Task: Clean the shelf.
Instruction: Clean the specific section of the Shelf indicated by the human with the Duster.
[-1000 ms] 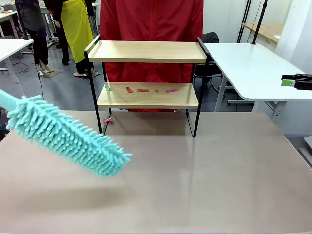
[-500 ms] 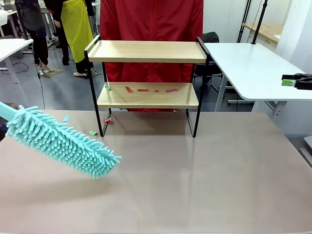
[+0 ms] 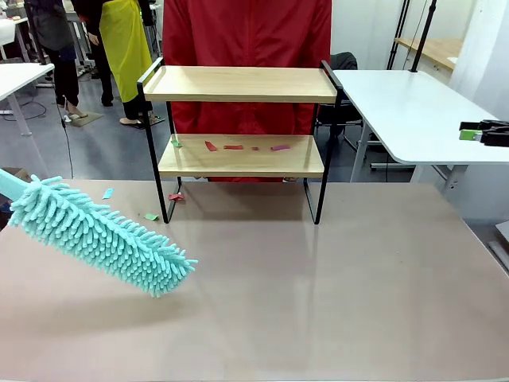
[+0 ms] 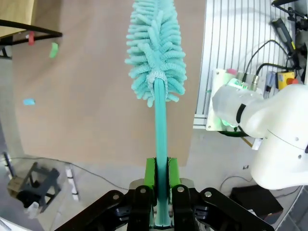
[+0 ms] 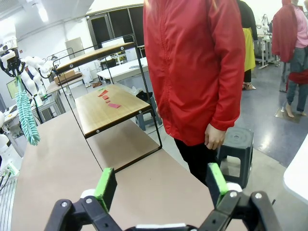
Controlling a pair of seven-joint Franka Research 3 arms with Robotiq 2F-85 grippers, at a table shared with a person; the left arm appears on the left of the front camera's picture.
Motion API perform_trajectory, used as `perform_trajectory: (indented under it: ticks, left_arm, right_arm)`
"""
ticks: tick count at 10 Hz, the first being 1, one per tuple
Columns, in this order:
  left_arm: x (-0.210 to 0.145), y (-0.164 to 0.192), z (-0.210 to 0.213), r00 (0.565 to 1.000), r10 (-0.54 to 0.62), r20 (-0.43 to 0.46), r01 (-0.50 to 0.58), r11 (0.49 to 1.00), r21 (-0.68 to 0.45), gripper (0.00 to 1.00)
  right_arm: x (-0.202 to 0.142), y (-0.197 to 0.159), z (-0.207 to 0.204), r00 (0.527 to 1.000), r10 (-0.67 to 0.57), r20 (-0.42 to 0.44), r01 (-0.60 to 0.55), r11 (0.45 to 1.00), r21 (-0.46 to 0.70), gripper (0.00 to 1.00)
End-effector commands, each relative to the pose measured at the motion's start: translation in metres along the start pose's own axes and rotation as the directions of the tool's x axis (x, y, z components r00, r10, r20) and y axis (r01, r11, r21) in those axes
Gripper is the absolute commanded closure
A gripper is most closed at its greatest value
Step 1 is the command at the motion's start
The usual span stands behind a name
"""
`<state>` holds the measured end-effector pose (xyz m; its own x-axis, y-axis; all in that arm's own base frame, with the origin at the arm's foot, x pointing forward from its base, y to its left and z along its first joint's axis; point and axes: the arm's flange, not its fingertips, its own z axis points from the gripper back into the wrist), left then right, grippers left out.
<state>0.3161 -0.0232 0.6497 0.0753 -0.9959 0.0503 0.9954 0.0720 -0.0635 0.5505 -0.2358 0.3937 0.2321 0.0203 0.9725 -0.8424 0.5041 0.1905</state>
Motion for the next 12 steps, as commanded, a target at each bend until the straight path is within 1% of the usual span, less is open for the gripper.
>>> perform_trajectory:
  ticks: [1,12]
  left_arm:
    - [-0.0030,0.0000,0.0066,1.000,-0.004,0.000,0.004,1.000,-0.003,0.87]
    - [-0.0030,0.0000,0.0066,1.000,-0.004,0.000,0.004,1.000,-0.003,0.87]
  right_arm:
    - [0.0028,0.0006,-0.0008,1.000,0.005,-0.001,-0.005,1.000,0.002,0.00]
    - [0.0028,0.0006,-0.0008,1.000,0.005,-0.001,-0.005,1.000,0.002,0.00]
